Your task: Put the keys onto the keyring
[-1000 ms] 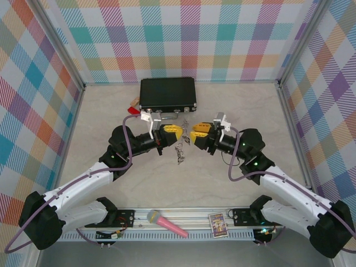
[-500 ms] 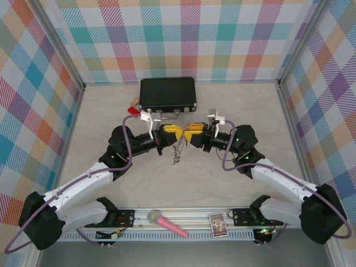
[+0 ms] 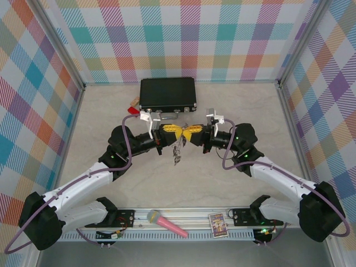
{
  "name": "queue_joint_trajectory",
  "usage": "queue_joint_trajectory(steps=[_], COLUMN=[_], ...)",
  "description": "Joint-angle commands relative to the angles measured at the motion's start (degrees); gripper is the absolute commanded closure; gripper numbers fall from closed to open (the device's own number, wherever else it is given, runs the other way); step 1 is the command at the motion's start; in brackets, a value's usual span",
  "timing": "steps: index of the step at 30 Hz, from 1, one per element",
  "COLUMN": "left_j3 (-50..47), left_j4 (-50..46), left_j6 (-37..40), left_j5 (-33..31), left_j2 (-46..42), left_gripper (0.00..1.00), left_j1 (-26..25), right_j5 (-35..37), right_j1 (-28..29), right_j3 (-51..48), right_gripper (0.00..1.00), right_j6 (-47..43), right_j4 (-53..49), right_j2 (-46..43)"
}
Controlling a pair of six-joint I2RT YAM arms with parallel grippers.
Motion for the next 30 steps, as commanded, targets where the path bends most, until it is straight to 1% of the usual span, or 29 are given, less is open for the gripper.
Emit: queue_joint_trajectory(steps=[1,3,4,5,8,14,18,20,26,30], left_j3=[0.1,0.7,1.4,2.1,4.2,11.5,15.7,17.4,20.5,20.4], left_j4=[1.6,-1.3,-3.9,-6.7,-15.4,-36.4,-47.1,-52.5,-61.5,-62.5], left_j6=[1.1,2.0,2.8,3.8,8.0,18.8,25.3,28.6,36.6,38.6], left_j5=[0.4,0.4,0.3,0.1,-0.7,-1.6,-1.0,-1.1,-3.1,-3.4], left_j2=[-1.5,-1.7,-1.9,-2.2,-3.2,-2.8,-0.9,0.1,2.6,2.7], left_gripper=[1.0,1.0,0.96,0.89,0.82,0.81,0.79,0.77,0.75,0.75], left_j1=[0.1,0.1,0.1,0.2,0.2,0.4,0.4,0.4,0.4,0.4], right_j5=[-0.2,0.3,0.4,0.5,-0.3,-3.2,-5.3,-5.2,-5.6,-3.5], right_j1=[-0.3,-0.5,-0.7,-1.0,-1.9,-2.2,-2.2,-2.2,-1.4,0.6], right_j3=[1.4,1.8,2.1,2.3,3.4,7.2,9.6,10.6,12.8,14.1], right_gripper=[1.0,1.0,1.0,1.0,1.0,1.0,1.0,1.0,1.0,1.0], right_j6=[-3.7,-6.1,-7.6,-9.1,-13.4,-25.9,-33.2,-37.1,-42.1,-45.3], right_j4=[-1.5,-4.7,-6.6,-8.3,-14.8,-28.9,-36.2,-39.8,-44.5,-47.1], right_j2=[-1.8,-2.8,-3.3,-3.7,-4.2,-3.7,-2.5,-1.8,0.4,1.7])
